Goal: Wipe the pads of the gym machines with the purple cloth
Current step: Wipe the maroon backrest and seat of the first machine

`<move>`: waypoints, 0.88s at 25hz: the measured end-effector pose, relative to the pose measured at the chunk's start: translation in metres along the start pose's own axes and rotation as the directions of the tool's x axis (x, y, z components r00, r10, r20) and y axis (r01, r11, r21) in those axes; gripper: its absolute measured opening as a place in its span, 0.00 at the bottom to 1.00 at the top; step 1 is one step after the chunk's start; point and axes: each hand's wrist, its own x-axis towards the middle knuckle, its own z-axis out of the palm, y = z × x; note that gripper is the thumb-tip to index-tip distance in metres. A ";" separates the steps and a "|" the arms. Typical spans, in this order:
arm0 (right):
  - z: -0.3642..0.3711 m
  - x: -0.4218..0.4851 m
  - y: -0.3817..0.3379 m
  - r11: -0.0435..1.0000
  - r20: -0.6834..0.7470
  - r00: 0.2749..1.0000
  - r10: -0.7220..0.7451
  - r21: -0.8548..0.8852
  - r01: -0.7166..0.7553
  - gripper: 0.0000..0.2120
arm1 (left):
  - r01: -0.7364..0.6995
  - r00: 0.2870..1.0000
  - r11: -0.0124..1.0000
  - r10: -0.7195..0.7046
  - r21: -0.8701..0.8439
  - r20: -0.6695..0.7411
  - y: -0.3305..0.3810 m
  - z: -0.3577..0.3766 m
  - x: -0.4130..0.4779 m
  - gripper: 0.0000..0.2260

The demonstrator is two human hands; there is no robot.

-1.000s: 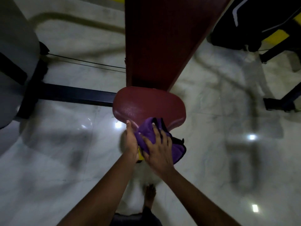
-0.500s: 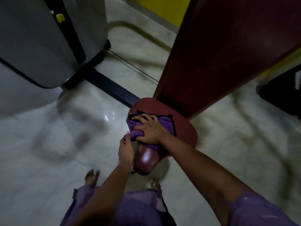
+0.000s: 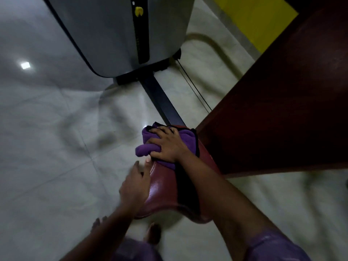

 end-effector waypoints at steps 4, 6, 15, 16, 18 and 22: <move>-0.005 0.015 0.024 0.984 -0.079 0.984 0.160 0.087 -0.154 0.38 | -0.019 1.000 0.998 0.020 0.067 -0.016 0.000 0.003 0.001 0.28; -0.001 0.010 0.039 0.954 -0.123 0.951 0.284 0.135 -0.268 0.38 | -0.026 0.998 0.995 0.031 0.099 -0.049 0.000 0.003 0.002 0.29; 0.028 -0.076 -0.001 0.553 -0.175 0.528 0.831 0.368 -0.747 0.26 | -0.037 0.997 0.987 0.046 0.159 -0.058 0.000 0.007 0.001 0.29; 0.028 -0.080 -0.018 0.552 -0.185 0.524 0.831 0.377 -0.743 0.25 | -0.047 0.997 0.988 0.055 0.149 -0.050 0.000 0.008 0.001 0.29; 0.022 -0.083 -0.044 0.563 -0.127 0.560 0.819 0.373 -0.738 0.24 | -0.067 0.997 0.990 0.072 0.121 -0.037 0.001 0.006 0.000 0.28; -0.005 -0.086 -0.071 0.624 -0.008 0.678 0.735 0.401 -0.671 0.24 | -0.173 0.985 0.982 0.174 -0.081 0.004 -0.005 -0.002 -0.003 0.23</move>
